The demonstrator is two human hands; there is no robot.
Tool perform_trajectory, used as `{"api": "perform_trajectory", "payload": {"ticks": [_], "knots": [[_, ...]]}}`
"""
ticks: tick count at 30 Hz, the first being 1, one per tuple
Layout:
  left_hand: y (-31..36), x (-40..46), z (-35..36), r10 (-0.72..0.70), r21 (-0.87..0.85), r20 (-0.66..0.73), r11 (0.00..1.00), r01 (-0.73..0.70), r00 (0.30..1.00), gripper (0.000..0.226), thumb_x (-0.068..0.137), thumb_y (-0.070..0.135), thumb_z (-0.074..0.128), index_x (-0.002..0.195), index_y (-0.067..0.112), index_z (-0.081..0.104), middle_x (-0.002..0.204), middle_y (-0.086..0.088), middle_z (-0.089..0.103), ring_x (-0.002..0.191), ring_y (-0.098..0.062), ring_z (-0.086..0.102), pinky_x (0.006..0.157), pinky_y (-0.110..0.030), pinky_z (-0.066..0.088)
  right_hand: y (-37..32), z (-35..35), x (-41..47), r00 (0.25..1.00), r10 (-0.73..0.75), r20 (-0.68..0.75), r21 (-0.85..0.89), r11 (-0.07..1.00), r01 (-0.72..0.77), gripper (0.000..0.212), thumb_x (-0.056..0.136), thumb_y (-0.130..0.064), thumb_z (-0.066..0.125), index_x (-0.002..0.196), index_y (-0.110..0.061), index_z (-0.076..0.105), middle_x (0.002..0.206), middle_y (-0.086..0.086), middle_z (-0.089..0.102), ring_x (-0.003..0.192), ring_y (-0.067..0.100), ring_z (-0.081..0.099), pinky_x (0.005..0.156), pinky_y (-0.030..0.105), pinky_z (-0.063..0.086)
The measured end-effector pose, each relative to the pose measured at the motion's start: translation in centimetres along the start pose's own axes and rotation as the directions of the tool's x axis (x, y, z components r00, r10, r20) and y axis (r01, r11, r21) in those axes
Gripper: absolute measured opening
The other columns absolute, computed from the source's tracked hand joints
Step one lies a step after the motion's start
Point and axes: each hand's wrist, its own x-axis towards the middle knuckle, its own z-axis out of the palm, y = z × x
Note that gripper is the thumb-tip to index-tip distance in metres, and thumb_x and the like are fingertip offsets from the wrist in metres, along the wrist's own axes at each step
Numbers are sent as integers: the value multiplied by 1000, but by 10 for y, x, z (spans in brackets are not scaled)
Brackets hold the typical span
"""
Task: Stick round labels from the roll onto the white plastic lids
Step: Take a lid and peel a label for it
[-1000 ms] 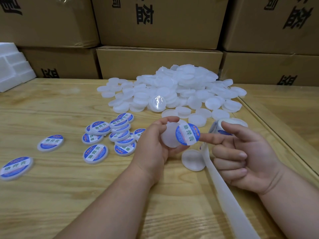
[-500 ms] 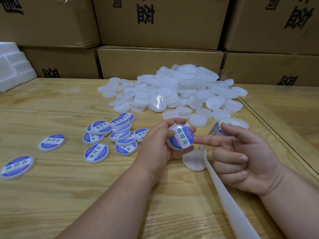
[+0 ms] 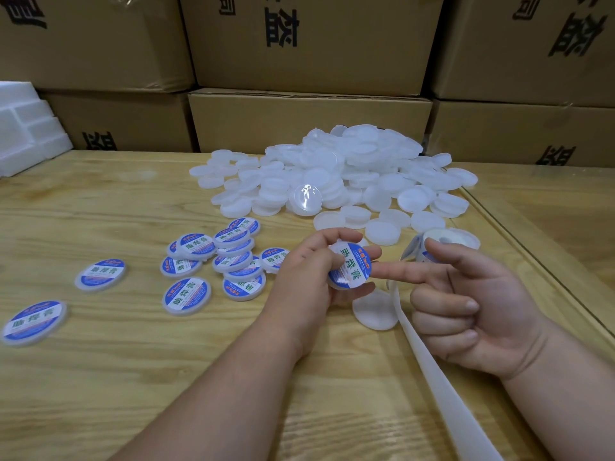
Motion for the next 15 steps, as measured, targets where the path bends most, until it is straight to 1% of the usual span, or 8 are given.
{"api": "perform_trajectory", "payload": {"ticks": [2, 5, 9, 13, 15], "knots": [[0, 0, 0, -2, 10, -2, 1000, 2, 1000, 42, 89, -6, 35, 100, 15, 69, 104, -18, 76, 104, -29, 73, 71, -37, 60, 0, 0, 0, 1000, 1, -5, 3, 1000, -1, 74, 76, -38, 84, 135, 0, 60, 44, -6, 22, 40, 8, 16, 35, 15, 22], [0, -1, 1, 8, 41, 0, 999, -8, 1000, 47, 79, -8, 36, 101, 17, 69, 105, -15, 77, 105, -26, 73, 72, -36, 61, 0, 0, 0, 1000, 3, -1, 6, 1000, -3, 76, 76, -37, 84, 137, 0, 58, 44, -6, 22, 40, 8, 17, 34, 16, 22], [-2, -1, 1, 44, 106, -13, 993, -42, 999, 54, 84, -18, 30, 107, 16, 64, 104, -10, 78, 105, -20, 73, 75, -32, 61, 0, 0, 0, 999, 12, 34, 10, 1000, -13, 75, 81, -39, 79, 141, -1, 55, 44, -6, 23, 40, 8, 19, 36, 17, 22], [-4, -2, 1, 77, 117, -27, 990, -73, 997, 48, 82, -14, 39, 110, 17, 63, 103, -7, 78, 103, -16, 73, 75, -28, 60, 0, -1, 0, 996, 17, 90, -12, 1000, -16, 72, 87, -42, 71, 146, -4, 50, 46, -5, 26, 42, 9, 19, 37, 19, 21], [-4, -2, 1, 95, 108, -39, 990, -91, 995, 42, 80, -5, 47, 110, 19, 63, 102, -6, 78, 102, -17, 74, 75, -26, 60, 0, -2, -1, 992, 14, 124, -4, 1000, -14, 72, 91, -42, 66, 150, -5, 45, 48, -4, 29, 44, 9, 19, 38, 21, 21]]}}
